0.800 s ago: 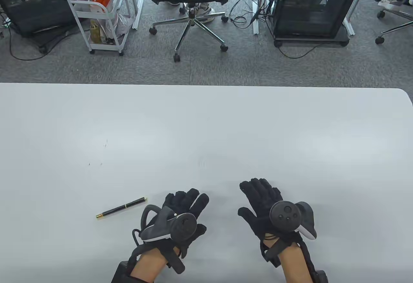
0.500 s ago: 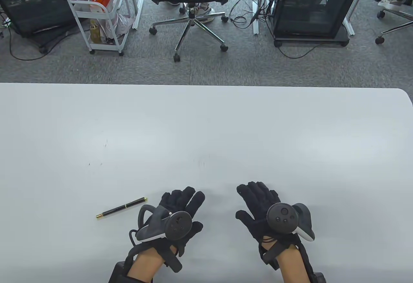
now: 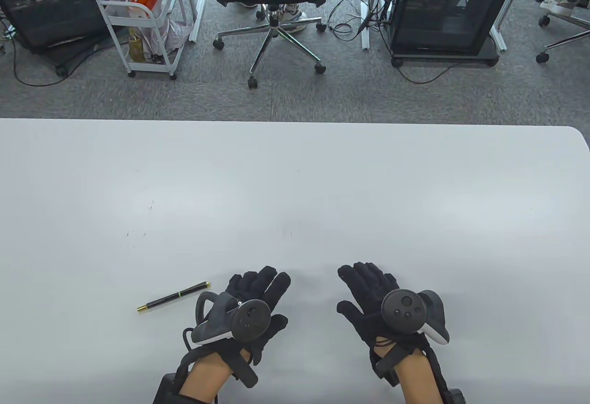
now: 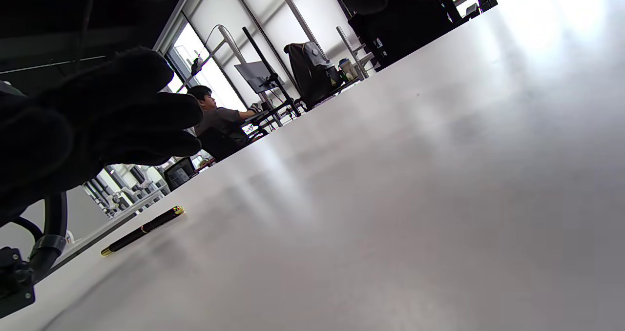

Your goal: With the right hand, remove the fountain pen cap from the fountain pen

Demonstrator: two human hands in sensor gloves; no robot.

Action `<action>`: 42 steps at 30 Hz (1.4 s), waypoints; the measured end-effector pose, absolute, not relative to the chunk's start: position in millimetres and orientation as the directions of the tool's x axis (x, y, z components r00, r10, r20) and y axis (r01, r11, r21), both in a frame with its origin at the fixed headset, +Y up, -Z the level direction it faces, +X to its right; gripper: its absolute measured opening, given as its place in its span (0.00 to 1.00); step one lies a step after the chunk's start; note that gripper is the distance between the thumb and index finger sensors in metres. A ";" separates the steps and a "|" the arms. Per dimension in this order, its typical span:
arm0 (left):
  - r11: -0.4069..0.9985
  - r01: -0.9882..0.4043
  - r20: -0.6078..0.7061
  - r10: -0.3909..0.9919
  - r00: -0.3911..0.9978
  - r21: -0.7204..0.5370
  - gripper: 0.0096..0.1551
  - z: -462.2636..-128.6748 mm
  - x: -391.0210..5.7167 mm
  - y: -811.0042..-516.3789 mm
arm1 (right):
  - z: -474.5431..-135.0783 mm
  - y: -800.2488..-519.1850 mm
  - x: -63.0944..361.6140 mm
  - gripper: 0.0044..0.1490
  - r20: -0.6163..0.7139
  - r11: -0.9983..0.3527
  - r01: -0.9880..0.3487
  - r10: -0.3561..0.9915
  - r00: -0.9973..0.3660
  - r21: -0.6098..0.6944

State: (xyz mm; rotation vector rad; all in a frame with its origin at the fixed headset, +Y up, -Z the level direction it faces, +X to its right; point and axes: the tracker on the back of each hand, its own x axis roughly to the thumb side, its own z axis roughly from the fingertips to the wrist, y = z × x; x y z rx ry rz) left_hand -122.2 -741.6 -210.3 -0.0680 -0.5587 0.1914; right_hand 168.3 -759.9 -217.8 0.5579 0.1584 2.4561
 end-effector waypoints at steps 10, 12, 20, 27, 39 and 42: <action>0.980 -0.161 0.522 0.197 0.830 -0.114 0.47 -208.5 -122.1 -740.8 | -216.5 -759.7 167.5 0.46 0.348 -0.804 -0.543 0.595 -0.725 0.242; 0.981 -0.158 0.517 0.192 0.834 -0.111 0.47 -208.5 -122.5 -741.1 | -216.3 -759.9 167.5 0.46 0.345 -0.803 -0.542 0.596 -0.725 0.248; 0.981 -0.146 0.519 0.193 0.832 -0.131 0.47 -210.0 -122.1 -743.6 | -216.5 -759.4 166.9 0.45 0.345 -0.807 -0.534 0.590 -0.730 0.251; 0.980 -0.141 0.514 0.193 0.835 -0.139 0.46 -211.2 -121.6 -744.6 | -217.4 -759.8 167.3 0.45 0.340 -0.808 -0.531 0.589 -0.733 0.254; 0.980 -0.127 0.524 0.189 0.830 -0.151 0.46 -211.3 -119.8 -746.6 | -218.1 -761.6 164.9 0.45 0.333 -0.809 -0.518 0.587 -0.738 0.278; 0.981 -0.134 0.525 0.188 0.830 -0.139 0.46 -210.7 -119.5 -746.6 | -217.7 -761.1 164.8 0.45 0.342 -0.810 -0.523 0.586 -0.734 0.265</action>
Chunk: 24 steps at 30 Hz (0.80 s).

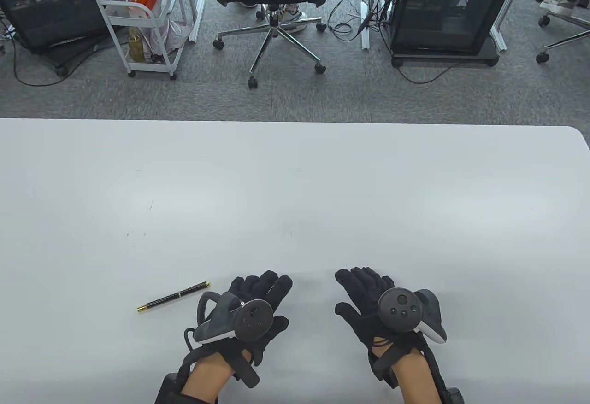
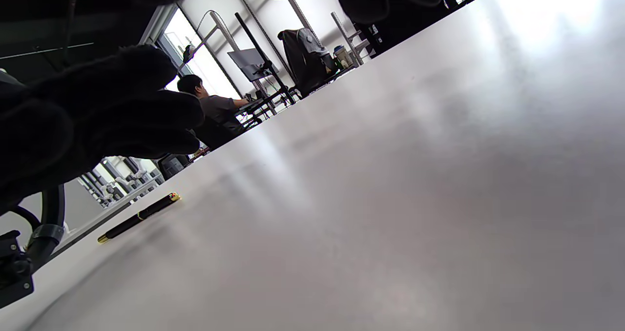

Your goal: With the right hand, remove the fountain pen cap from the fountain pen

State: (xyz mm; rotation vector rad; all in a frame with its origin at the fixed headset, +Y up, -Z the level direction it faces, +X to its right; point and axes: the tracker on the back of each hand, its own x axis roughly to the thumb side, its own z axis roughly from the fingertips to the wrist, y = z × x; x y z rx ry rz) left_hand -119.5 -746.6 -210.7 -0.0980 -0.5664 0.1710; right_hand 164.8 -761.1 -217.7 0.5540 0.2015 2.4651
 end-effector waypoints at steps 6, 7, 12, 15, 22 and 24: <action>0.982 -0.119 0.537 0.180 0.824 -0.148 0.46 -210.0 -118.1 -748.5 | -217.3 -757.5 163.1 0.44 0.354 -0.812 -0.523 0.584 -0.730 0.261; 0.983 -0.121 0.543 0.178 0.821 -0.138 0.46 -209.4 -117.4 -748.1 | -217.0 -756.9 162.7 0.44 0.353 -0.809 -0.525 0.588 -0.727 0.265; 0.980 -0.147 0.542 0.195 0.817 -0.131 0.45 -209.0 -117.9 -743.4 | -216.7 -755.1 162.6 0.44 0.361 -0.810 -0.529 0.586 -0.725 0.253; 0.974 -0.198 0.506 0.227 0.832 -0.112 0.44 -213.1 -126.9 -736.3 | -217.4 -755.0 162.7 0.44 0.362 -0.813 -0.521 0.582 -0.728 0.260; 0.983 -0.173 0.230 0.183 0.956 -0.067 0.39 -224.7 -190.3 -726.4 | -217.4 -753.1 163.3 0.44 0.365 -0.812 -0.526 0.584 -0.725 0.254; 0.988 -0.136 0.132 0.145 0.981 -0.078 0.38 -226.2 -212.2 -729.1 | -216.6 -753.2 163.1 0.44 0.363 -0.804 -0.539 0.594 -0.718 0.251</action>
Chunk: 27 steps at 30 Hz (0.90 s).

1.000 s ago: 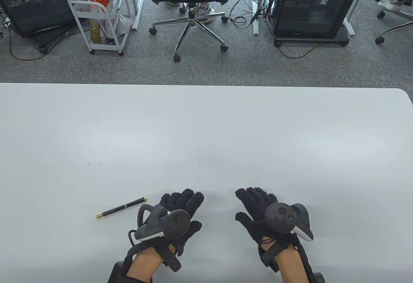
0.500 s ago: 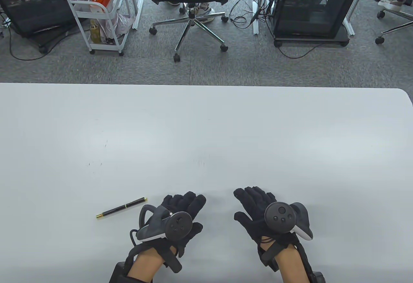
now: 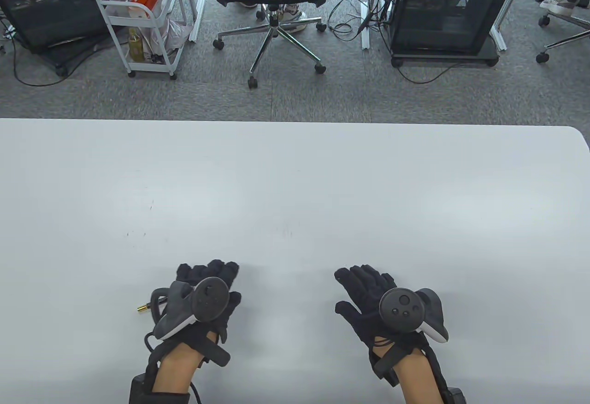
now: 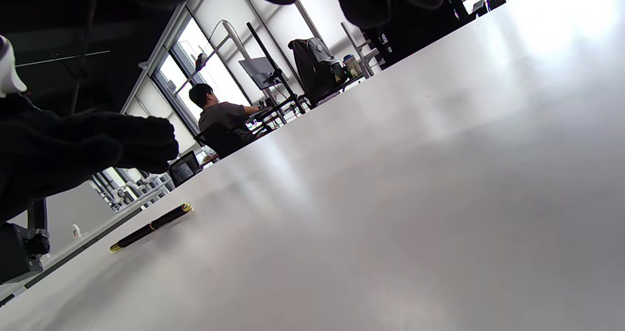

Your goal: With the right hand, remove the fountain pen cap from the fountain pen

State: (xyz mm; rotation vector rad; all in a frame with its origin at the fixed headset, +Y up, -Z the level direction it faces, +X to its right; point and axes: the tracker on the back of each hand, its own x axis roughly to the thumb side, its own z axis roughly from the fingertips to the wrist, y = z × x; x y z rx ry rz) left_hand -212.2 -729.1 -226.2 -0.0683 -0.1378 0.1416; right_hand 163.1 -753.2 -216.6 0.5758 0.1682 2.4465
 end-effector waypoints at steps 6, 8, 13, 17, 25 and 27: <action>0.985 0.014 -0.073 -0.027 0.997 -0.173 0.38 -232.2 -253.1 -751.2 | -216.9 -754.2 161.4 0.44 0.365 -0.809 -0.529 0.587 -0.722 0.255; 0.974 0.077 -0.086 -0.097 0.992 -0.214 0.39 -235.4 -256.0 -758.5 | -217.1 -754.8 161.3 0.44 0.362 -0.804 -0.532 0.594 -0.718 0.265; 0.948 0.182 -0.105 -0.215 0.971 -0.260 0.37 -238.9 -254.4 -767.8 | -217.5 -754.9 163.5 0.44 0.359 -0.803 -0.535 0.595 -0.719 0.260; 0.944 0.177 -0.095 -0.210 0.973 -0.278 0.33 -240.8 -255.2 -774.3 | -218.0 -755.5 165.1 0.44 0.356 -0.812 -0.525 0.583 -0.730 0.256; 0.943 0.164 -0.069 -0.191 0.979 -0.289 0.28 -240.8 -256.1 -776.8 | -217.5 -756.2 163.3 0.44 0.355 -0.796 -0.540 0.605 -0.713 0.274; 0.940 0.145 -0.077 -0.177 0.981 -0.310 0.27 -241.0 -258.1 -777.7 | -218.0 -756.5 163.0 0.44 0.356 -0.803 -0.527 0.596 -0.720 0.278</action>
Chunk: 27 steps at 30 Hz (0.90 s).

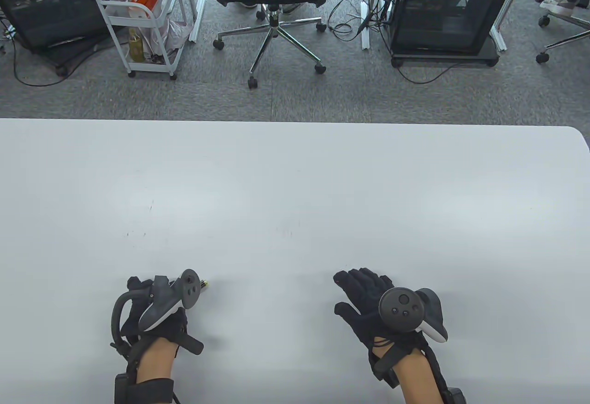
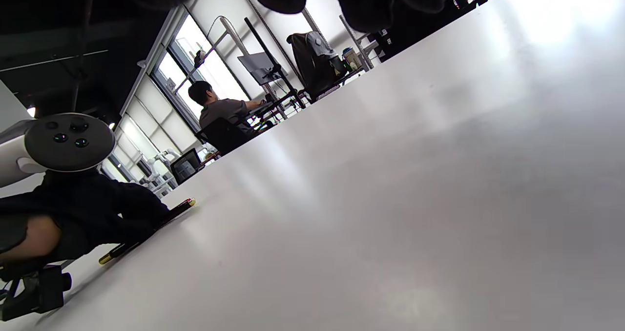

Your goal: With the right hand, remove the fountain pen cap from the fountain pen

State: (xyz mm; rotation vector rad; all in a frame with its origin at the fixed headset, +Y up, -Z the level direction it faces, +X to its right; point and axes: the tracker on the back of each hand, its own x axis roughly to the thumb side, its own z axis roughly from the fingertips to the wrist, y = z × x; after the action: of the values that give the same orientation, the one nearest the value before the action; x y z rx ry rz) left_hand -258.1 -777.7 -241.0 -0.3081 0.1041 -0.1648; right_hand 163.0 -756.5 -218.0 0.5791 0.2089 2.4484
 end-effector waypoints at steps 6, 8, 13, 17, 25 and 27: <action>0.985 -0.034 -0.080 0.020 0.997 -0.168 0.27 -236.9 -258.9 -765.9 | -217.6 -754.9 163.8 0.44 0.362 -0.798 -0.539 0.602 -0.712 0.270; 0.985 -0.143 -0.065 0.137 0.988 -0.099 0.27 -235.8 -254.8 -755.4 | -216.7 -753.7 162.8 0.44 0.373 -0.796 -0.547 0.604 -0.704 0.258; 0.962 -0.272 0.086 0.272 0.958 -0.018 0.26 -234.3 -227.6 -736.8 | -215.0 -748.2 153.3 0.44 0.422 -0.785 -0.563 0.616 -0.666 0.258; 0.958 -0.286 0.295 0.274 0.915 -0.001 0.26 -225.5 -185.9 -726.3 | -209.7 -738.2 138.8 0.43 0.503 -0.775 -0.592 0.611 -0.611 0.222; 0.991 -0.136 0.532 0.107 0.840 0.016 0.26 -206.6 -113.4 -719.1 | -196.7 -722.6 110.1 0.43 0.623 -0.818 -0.554 0.517 -0.587 0.158; 0.989 -0.142 0.564 0.097 0.820 0.036 0.26 -202.2 -103.6 -716.5 | -193.2 -719.7 102.5 0.41 0.646 -0.847 -0.517 0.463 -0.607 0.122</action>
State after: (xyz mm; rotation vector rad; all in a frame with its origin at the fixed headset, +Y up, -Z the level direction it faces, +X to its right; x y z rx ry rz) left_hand -103.6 -716.5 -202.2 0.0772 -0.5961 0.1274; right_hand 102.5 -719.7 -193.2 0.9384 -0.1042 2.4084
